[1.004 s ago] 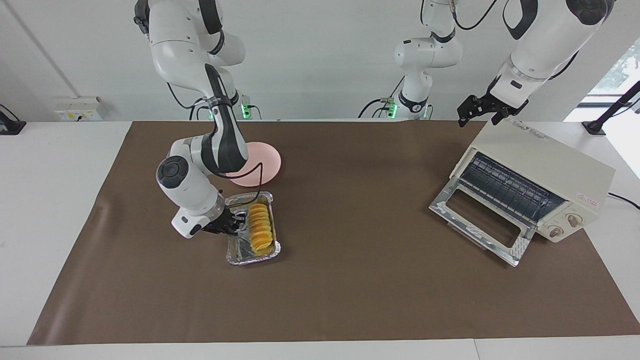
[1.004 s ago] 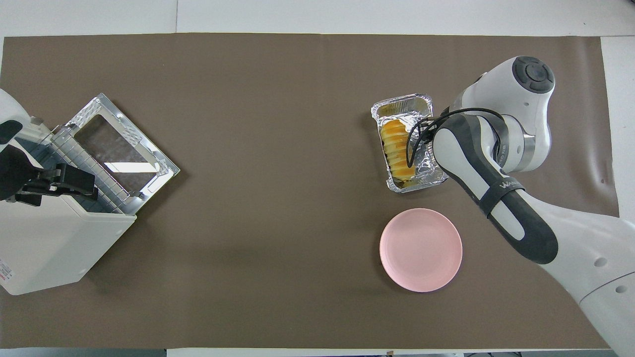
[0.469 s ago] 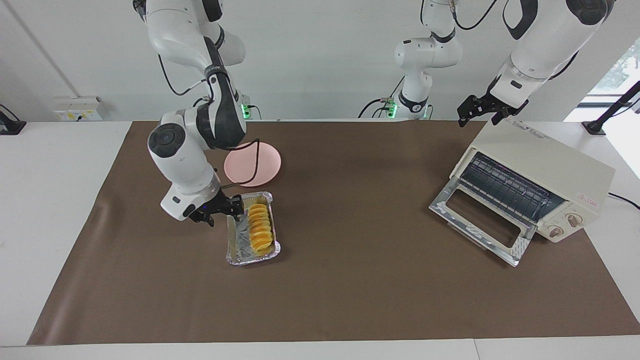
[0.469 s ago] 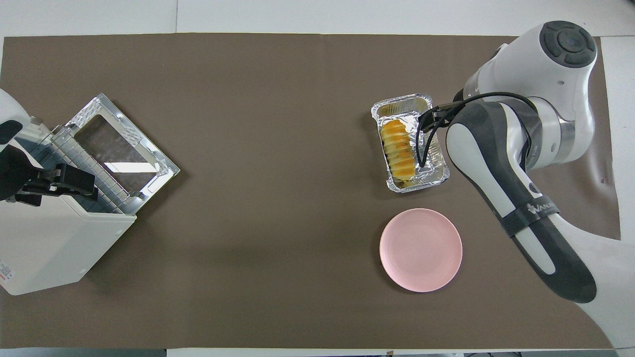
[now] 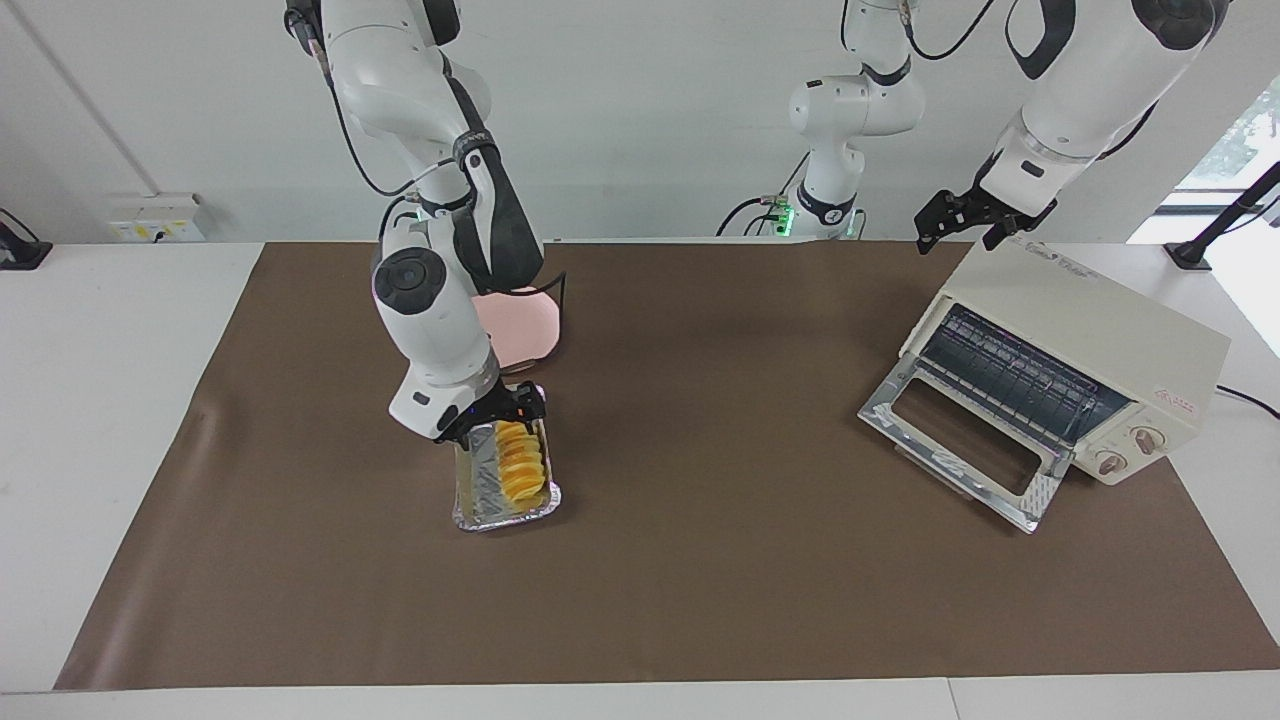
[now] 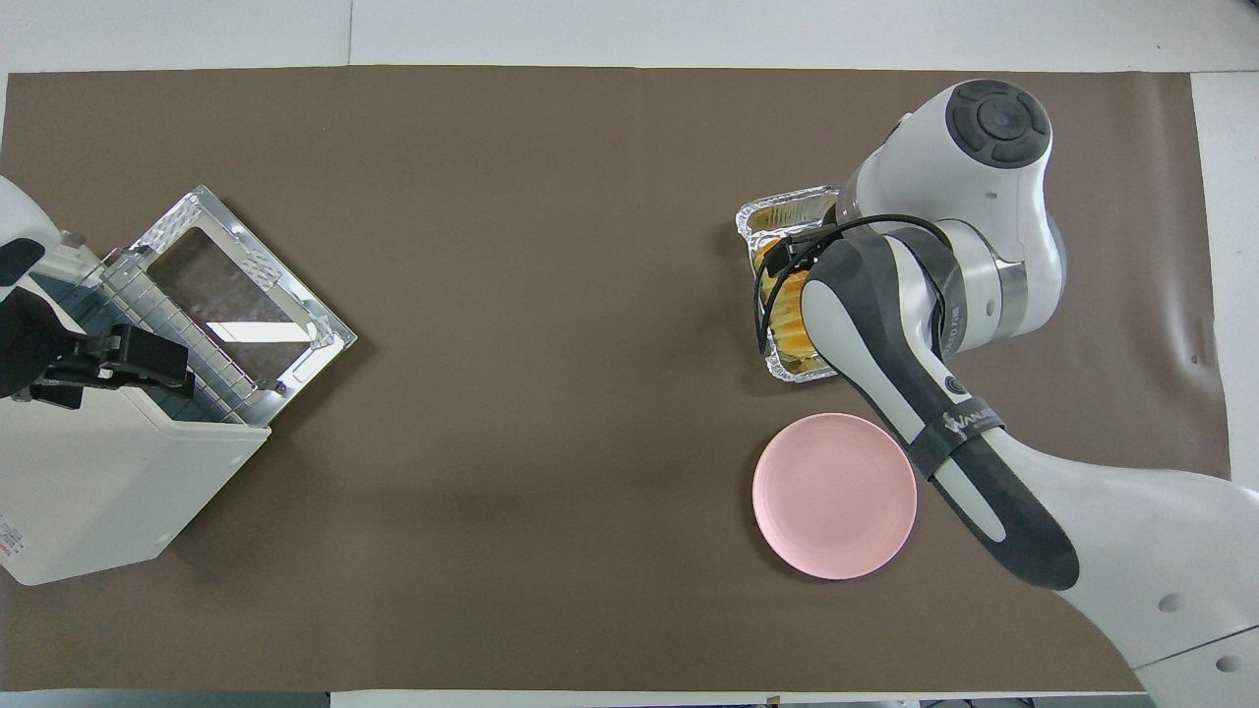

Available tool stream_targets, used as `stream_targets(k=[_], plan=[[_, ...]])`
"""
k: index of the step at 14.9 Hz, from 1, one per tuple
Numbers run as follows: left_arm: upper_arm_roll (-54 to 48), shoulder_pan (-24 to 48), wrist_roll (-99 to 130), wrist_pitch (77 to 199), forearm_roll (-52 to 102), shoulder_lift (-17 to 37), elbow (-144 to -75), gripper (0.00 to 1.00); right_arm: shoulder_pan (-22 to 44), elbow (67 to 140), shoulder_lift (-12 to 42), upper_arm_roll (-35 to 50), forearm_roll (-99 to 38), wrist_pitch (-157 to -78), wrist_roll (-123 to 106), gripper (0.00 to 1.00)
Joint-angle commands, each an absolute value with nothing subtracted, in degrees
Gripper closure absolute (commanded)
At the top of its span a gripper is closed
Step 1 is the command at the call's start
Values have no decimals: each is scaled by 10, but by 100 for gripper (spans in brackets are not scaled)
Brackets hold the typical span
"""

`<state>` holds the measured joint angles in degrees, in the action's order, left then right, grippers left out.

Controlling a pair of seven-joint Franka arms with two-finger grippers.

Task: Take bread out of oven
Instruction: 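Lower the right gripper into the tray and grasp the bread slices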

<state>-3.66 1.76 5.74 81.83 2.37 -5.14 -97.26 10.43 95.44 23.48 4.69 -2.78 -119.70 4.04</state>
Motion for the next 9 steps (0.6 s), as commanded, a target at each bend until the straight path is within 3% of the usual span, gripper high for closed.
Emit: stream_targets(k=[1,9], plan=[[-40,8,59,831,30,-68,-991,0,110,989,236,49,-25,-1245,78,5],[-40,8,59,831,30,-68,-991,0,107,1024,242,49,-54,-1293,83,17]])
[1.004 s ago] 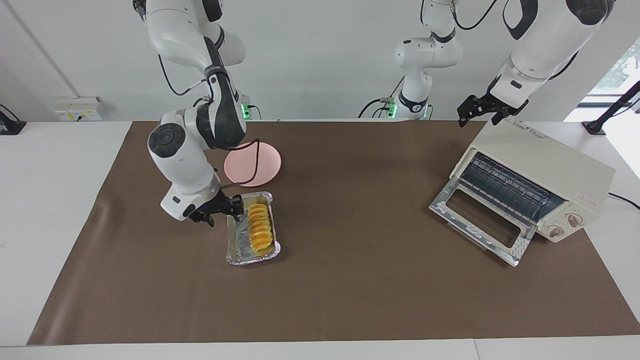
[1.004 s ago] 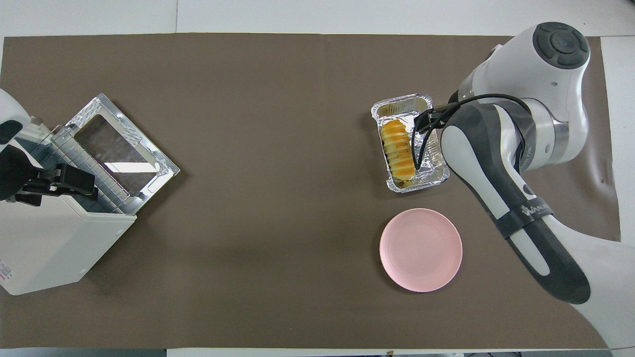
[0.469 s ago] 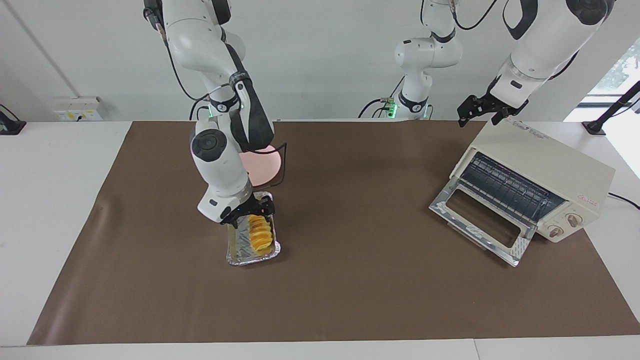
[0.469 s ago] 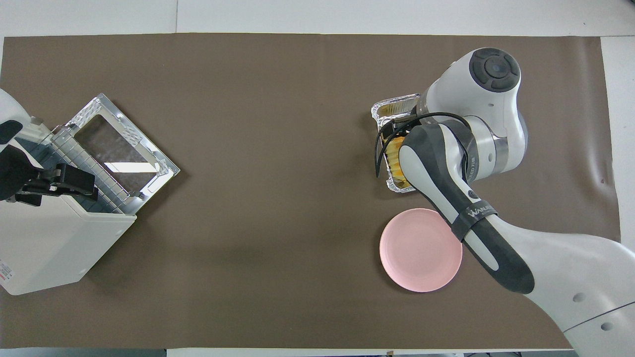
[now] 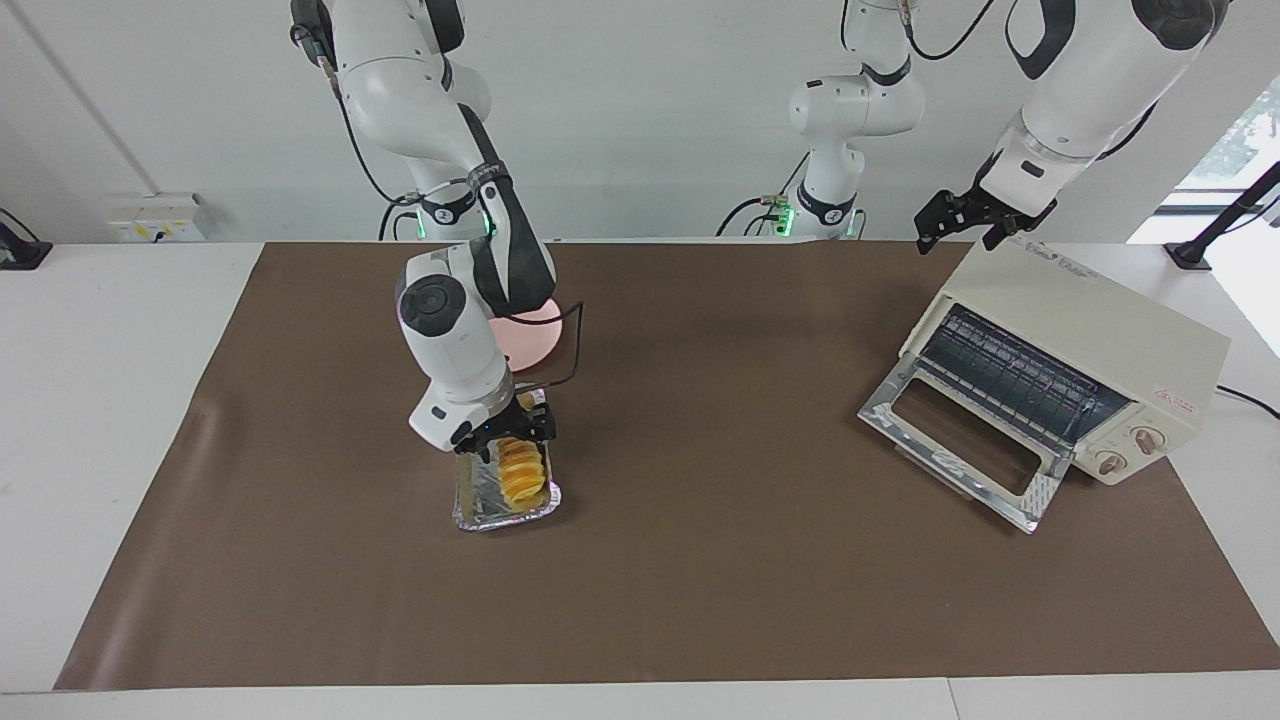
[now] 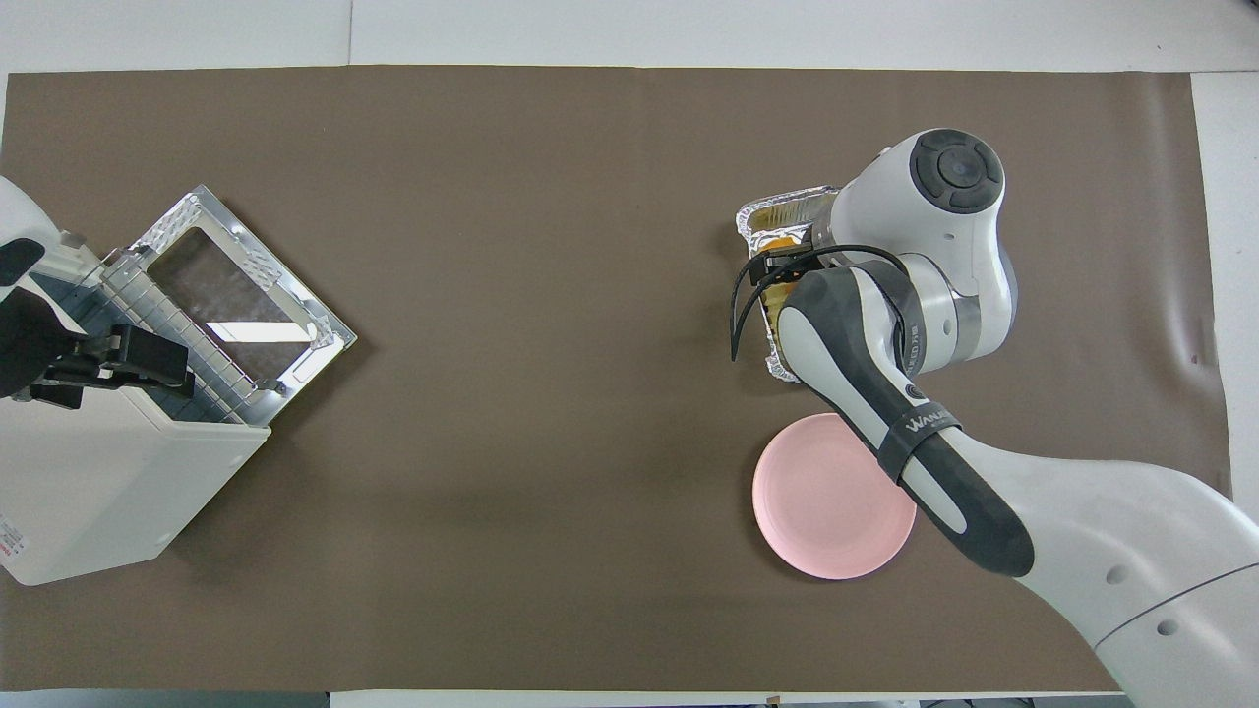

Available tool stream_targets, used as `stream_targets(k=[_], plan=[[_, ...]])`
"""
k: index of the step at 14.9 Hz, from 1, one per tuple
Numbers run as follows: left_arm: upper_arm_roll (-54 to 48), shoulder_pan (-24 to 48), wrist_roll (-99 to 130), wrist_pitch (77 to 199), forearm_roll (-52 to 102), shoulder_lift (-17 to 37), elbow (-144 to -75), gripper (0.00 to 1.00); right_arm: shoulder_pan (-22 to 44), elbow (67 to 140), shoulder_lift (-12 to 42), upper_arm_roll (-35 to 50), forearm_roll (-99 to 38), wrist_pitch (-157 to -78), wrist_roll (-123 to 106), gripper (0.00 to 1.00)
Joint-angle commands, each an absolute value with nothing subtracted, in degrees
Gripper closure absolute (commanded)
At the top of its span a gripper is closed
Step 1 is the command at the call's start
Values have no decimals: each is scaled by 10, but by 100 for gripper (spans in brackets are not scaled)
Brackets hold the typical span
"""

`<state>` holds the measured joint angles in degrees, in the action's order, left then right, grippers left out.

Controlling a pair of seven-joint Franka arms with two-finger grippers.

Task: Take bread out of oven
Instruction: 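Lower the right gripper into the tray and grasp the bread slices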

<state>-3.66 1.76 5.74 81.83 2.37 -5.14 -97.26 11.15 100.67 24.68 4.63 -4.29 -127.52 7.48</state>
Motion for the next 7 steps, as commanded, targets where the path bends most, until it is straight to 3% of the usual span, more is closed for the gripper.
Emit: stream_targets(k=[1,4,7], plan=[[-40,8,59,831,30,-68,-991,0,109,1027,241,49,-54,-1295,83,19],[-40,8,59,831,30,-68,-991,0,110,1045,237,49,-54,-1310,82,29],[-40,8,59,831,30,-68,-991,0,110,1052,236,49,-54,-1319,79,70]])
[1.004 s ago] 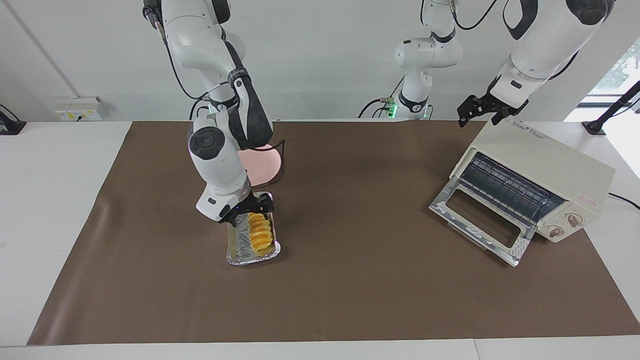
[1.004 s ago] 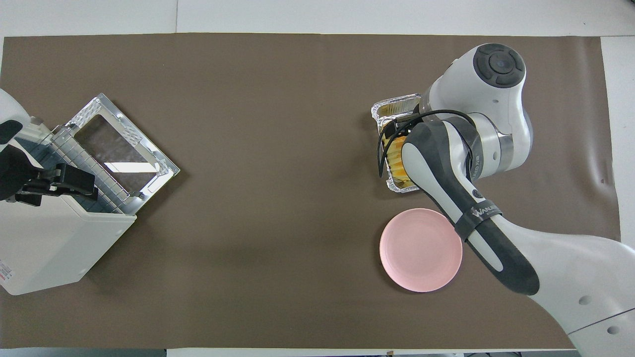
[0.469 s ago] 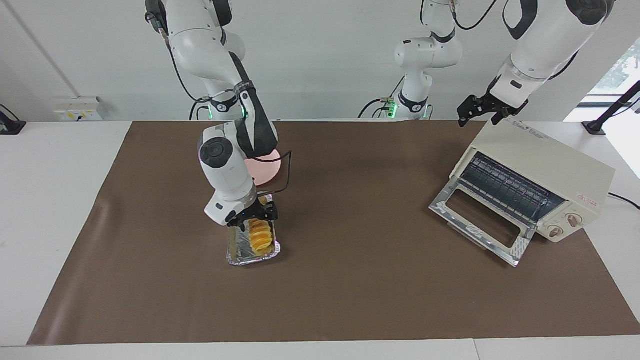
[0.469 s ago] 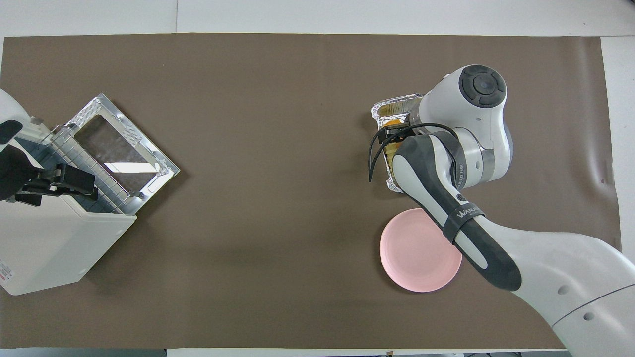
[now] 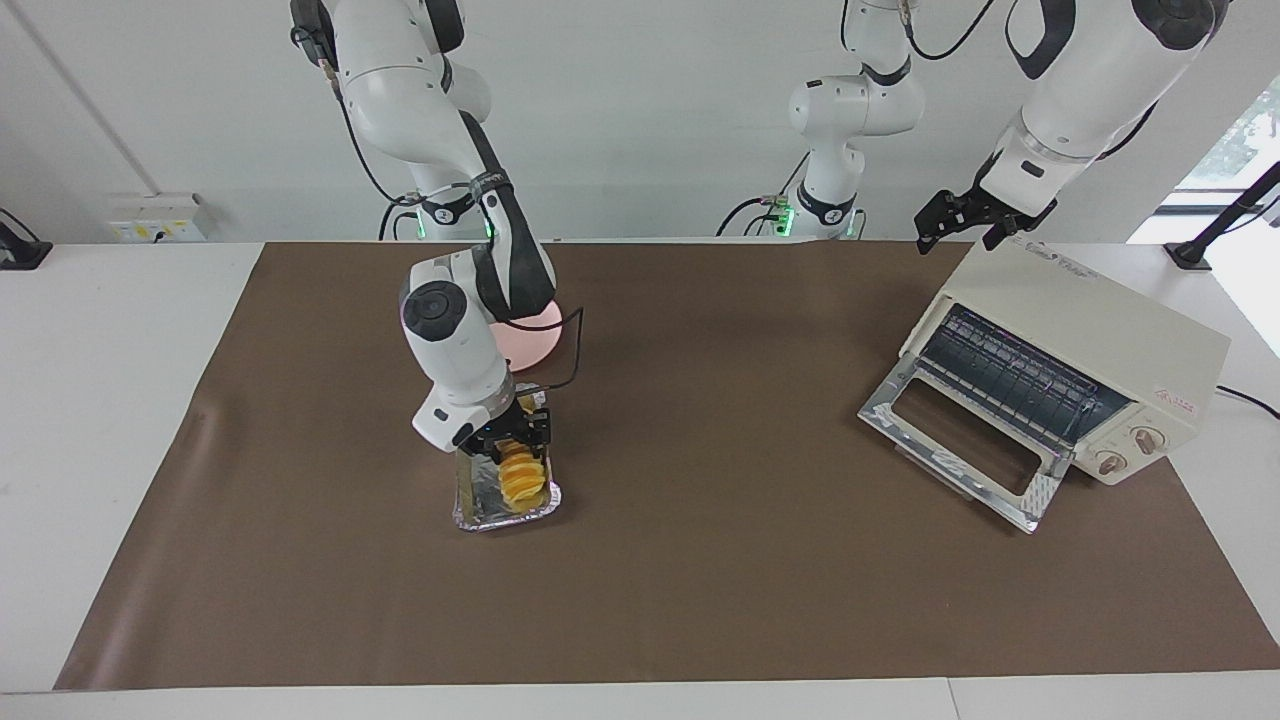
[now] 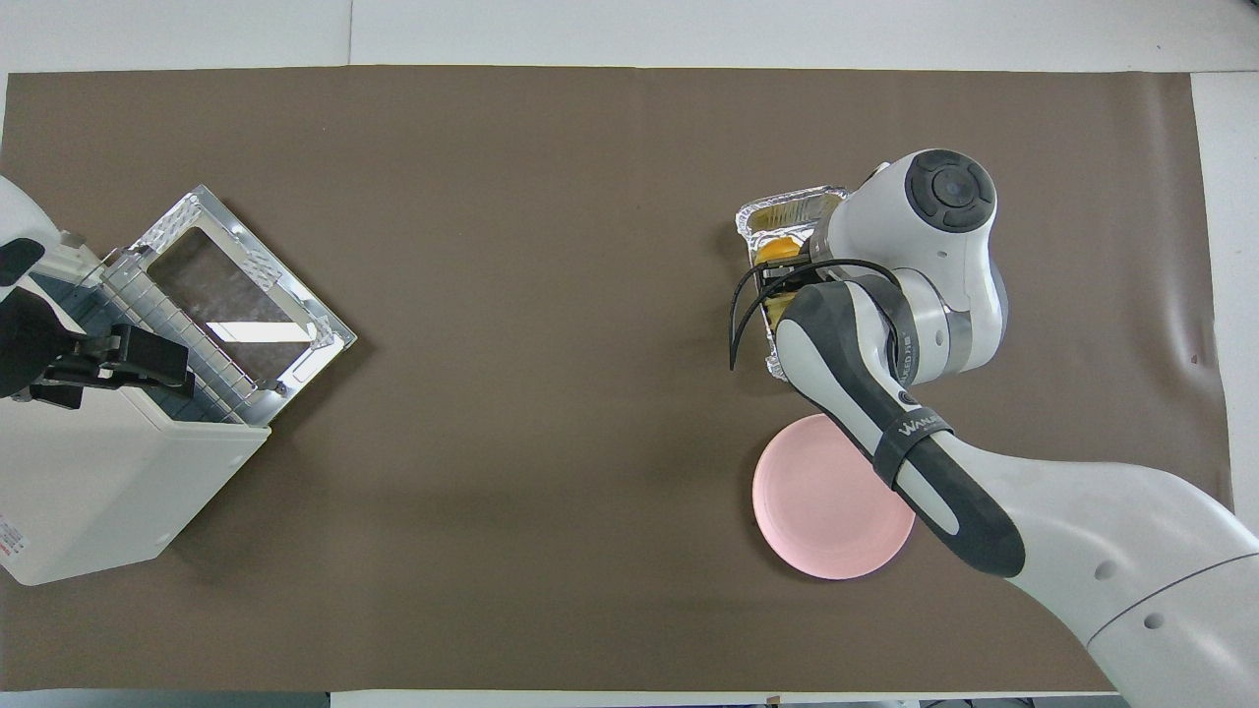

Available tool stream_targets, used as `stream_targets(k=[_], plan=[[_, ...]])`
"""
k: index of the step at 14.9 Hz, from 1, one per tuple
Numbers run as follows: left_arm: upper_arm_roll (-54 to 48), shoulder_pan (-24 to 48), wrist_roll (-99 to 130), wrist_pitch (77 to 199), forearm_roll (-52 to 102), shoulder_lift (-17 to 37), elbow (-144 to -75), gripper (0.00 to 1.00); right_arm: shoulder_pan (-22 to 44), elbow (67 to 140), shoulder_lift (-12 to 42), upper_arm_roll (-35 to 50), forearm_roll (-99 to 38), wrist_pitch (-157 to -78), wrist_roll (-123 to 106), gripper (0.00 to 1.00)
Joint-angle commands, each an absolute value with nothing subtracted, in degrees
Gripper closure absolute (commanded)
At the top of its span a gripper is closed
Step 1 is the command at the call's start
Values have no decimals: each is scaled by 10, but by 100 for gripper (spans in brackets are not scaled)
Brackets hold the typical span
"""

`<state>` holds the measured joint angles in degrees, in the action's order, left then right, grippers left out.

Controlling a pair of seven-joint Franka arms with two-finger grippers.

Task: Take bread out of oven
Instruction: 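Lower the right gripper into the tray and grasp the bread slices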

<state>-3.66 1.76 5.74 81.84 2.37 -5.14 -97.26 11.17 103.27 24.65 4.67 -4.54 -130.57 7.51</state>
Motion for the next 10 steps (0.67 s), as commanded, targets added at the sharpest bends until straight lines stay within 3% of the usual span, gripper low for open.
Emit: stream_targets(k=[1,2,5,7,10], plan=[[-40,8,59,831,30,-68,-991,0,110,1052,236,49,-54,-1318,77,86],[-40,8,59,831,30,-68,-991,0,109,1050,236,49,-53,-1318,75,100],[-40,9,59,831,30,-68,-991,0,101,1021,236,48,-52,-1279,71,100],[-40,8,59,831,30,-68,-991,0,100,974,222,44,-53,-1191,72,100],[-40,8,59,831,30,-68,-991,0,101,964,160,43,-53,-1108,81,100]])
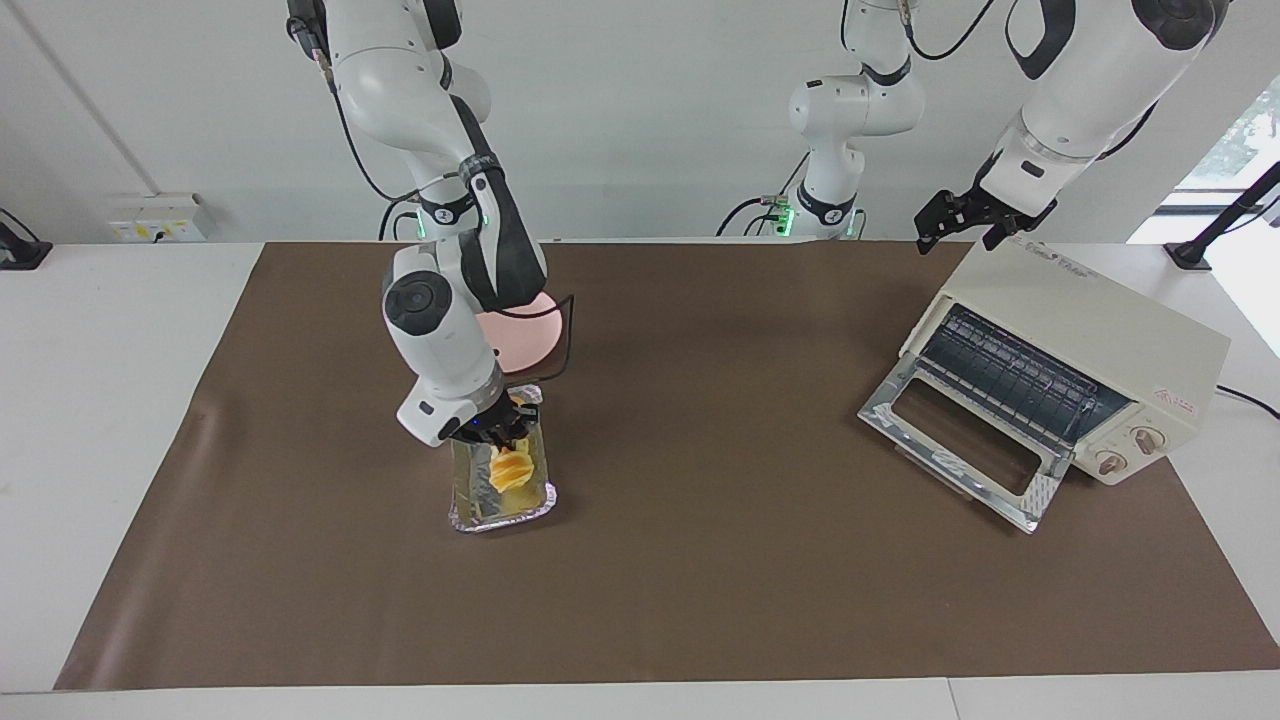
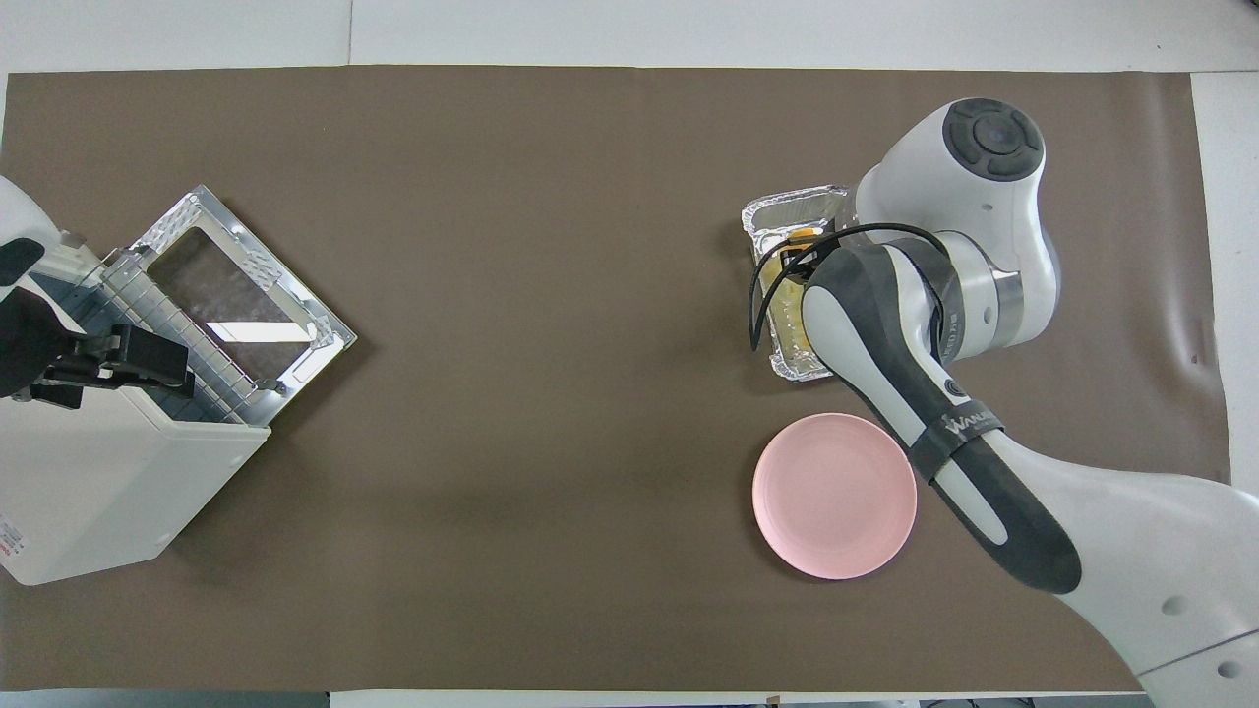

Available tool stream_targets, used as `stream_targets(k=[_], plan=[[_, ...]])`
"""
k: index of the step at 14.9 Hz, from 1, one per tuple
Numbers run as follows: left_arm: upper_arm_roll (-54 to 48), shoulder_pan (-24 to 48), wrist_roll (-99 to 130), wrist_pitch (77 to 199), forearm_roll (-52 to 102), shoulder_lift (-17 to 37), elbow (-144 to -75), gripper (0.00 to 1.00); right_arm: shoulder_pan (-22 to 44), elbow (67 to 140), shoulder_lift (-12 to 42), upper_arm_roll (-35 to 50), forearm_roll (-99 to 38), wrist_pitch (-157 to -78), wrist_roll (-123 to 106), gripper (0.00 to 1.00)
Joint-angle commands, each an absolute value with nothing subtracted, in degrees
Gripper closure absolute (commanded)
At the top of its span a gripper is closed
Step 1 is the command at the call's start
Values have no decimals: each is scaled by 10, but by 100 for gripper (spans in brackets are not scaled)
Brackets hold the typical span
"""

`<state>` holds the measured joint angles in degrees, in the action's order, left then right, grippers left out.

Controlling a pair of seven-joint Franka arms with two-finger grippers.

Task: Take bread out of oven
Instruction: 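Lift the bread with the right gripper and lower it onto the pink plate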

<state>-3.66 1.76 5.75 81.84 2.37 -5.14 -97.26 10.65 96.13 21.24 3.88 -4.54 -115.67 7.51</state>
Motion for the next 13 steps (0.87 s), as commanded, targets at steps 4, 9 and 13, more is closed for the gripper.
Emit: stream_targets(k=[4,9,13], plan=[[-40,8,59,831,30,-68,-991,0,96,1026,56,42,-52,-990,82,100],[-40,8,59,831,30,-68,-991,0,81,1234,-66,44,-55,-1018,74,100],[-40,8,59,831,30,-68,-991,0,107,1356,-110,44,-58,-1134,76,100]])
